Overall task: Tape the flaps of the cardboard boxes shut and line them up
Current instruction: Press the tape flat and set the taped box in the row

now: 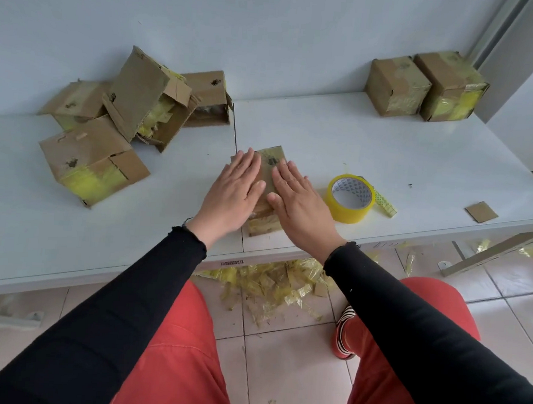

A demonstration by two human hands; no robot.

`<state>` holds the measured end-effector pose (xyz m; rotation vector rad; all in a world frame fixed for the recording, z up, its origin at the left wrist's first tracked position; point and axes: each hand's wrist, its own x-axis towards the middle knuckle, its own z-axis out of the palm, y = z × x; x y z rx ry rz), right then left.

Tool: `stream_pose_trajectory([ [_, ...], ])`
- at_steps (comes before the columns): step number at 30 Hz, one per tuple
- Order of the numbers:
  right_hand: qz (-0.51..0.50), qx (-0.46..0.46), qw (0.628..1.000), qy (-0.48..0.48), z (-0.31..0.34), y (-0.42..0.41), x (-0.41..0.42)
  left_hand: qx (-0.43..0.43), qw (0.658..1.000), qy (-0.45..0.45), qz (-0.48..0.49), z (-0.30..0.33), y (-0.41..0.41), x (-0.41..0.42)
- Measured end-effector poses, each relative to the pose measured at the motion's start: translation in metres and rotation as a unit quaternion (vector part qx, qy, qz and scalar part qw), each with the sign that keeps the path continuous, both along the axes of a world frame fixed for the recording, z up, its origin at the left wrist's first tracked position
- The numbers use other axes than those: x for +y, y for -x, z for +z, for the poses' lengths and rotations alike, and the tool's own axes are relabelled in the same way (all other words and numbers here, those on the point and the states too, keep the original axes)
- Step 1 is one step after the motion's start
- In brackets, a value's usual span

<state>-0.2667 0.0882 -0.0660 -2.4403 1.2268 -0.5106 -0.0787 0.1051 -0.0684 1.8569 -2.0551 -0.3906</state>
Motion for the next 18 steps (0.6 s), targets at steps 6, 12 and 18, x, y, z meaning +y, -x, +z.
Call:
stream_pose_trajectory([
  [6, 0.004, -0.069, 0.997, -0.041, -0.007, 0.001, -0.006, 0.064, 0.998, 0.0, 0.006, -0.002, 0.004, -0.007],
  [12, -0.14, -0.48, 0.784, -0.368, -0.016, 0.002, 0.0, 0.52, 0.829, -0.082, 0.189, -0.003, -0.003, -0.01],
  [18, -0.141, -0.511, 0.763, -0.37, -0.025, -0.011, 0.007, 0.652, 0.721, -0.097, 0.212, -0.023, 0.016, -0.017],
])
